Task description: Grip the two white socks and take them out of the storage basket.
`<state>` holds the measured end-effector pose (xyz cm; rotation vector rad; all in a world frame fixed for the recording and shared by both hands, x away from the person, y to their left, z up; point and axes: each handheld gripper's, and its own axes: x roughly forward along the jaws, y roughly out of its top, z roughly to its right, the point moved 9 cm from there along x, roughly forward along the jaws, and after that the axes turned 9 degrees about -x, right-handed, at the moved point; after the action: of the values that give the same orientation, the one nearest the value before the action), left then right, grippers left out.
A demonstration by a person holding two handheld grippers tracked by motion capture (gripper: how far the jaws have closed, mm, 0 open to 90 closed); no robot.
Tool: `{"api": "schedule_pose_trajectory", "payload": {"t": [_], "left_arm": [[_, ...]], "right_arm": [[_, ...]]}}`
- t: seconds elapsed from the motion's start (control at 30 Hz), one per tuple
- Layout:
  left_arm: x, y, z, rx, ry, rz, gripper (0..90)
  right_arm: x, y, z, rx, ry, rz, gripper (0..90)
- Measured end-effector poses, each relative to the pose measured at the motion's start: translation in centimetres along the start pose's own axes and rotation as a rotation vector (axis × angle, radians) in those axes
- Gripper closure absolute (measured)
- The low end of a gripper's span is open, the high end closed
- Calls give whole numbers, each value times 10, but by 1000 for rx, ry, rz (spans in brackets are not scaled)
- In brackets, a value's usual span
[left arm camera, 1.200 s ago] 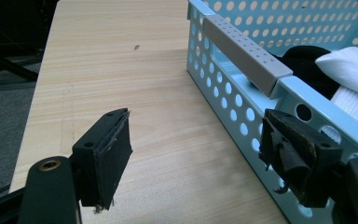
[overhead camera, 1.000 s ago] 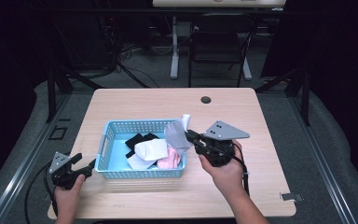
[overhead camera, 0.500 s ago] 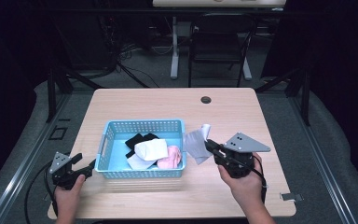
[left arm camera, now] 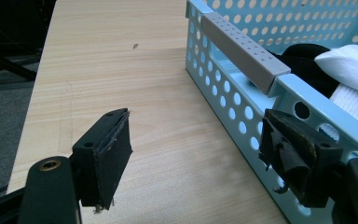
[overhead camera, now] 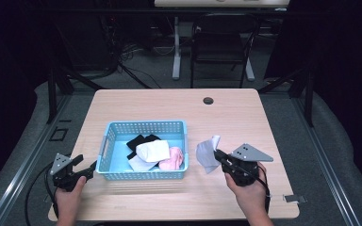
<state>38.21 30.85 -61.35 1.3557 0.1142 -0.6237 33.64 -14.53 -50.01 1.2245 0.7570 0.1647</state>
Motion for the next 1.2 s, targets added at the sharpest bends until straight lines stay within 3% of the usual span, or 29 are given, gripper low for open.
{"api": "schedule_pose_trajectory", "payload": {"t": [0.33,0.67,0.83,1.07,1.2], "left_arm": [[0,0,0,2,1,-6,246],[0,0,0,1,0,-4,246],[0,0,0,2,-1,-5,246],[0,0,0,2,-2,-5,246],[0,0,0,-2,-2,-3,246]], "right_arm": [[16,-50,12,50,-40,-75,866],[21,-92,44,187,-92,-141,861],[26,-106,57,241,-109,-171,855],[29,-118,66,281,-132,-203,844],[29,-120,69,287,-153,-206,757]]}}
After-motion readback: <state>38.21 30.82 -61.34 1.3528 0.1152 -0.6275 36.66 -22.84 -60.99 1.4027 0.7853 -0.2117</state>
